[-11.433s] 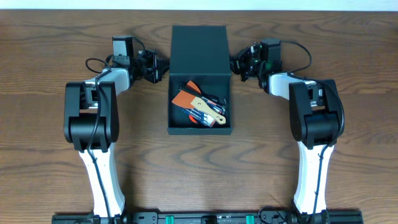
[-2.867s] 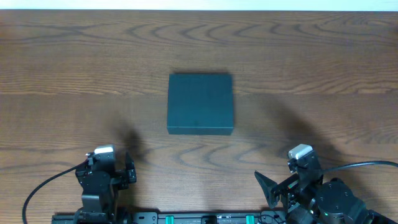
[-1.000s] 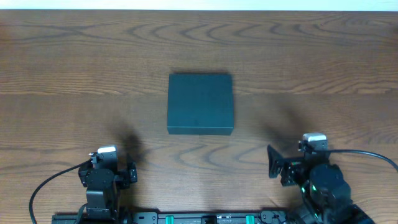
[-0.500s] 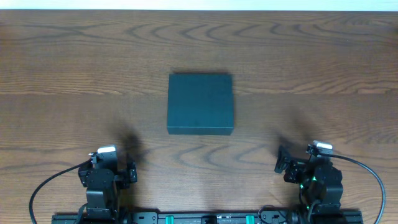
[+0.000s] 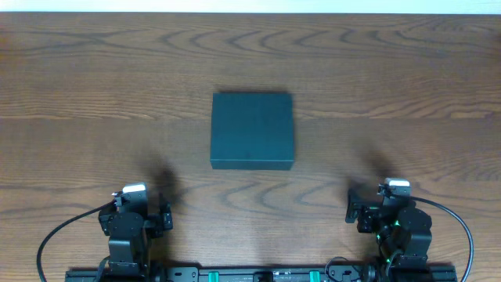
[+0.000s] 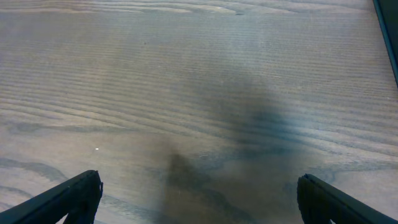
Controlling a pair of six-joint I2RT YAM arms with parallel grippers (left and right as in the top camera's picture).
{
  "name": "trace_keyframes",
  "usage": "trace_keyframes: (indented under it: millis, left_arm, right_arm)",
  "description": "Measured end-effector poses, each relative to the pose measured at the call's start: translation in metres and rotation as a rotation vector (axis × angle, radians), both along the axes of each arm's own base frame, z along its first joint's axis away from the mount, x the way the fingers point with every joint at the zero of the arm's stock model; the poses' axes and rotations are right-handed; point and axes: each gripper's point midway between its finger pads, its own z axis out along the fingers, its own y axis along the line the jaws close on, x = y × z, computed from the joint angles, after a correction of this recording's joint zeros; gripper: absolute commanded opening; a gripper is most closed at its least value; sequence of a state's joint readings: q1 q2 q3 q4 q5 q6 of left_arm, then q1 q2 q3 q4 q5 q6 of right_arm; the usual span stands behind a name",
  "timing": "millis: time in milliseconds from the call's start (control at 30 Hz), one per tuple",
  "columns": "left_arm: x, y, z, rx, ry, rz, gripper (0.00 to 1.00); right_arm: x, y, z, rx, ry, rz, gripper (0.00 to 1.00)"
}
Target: Pack container
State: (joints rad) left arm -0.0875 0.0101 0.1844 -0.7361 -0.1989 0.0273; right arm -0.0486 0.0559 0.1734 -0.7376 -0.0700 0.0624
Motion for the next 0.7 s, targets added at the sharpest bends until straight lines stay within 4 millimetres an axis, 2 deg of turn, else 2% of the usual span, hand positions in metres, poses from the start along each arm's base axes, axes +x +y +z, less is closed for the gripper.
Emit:
trace_keyframes:
  millis: [167, 700]
  left_arm:
    - [0.0000, 0.0000, 0.0000, 0.000, 0.000, 0.000, 0.99]
    - [0.0000, 0.0000, 0.0000, 0.000, 0.000, 0.000, 0.99]
  right_arm:
    - [0.0017, 0.0004, 0.0074, -0.021, -0.043, 0.016, 0.99]
    - [0.0018, 0.0004, 0.0075, -0.026, -0.044, 0.019, 0.99]
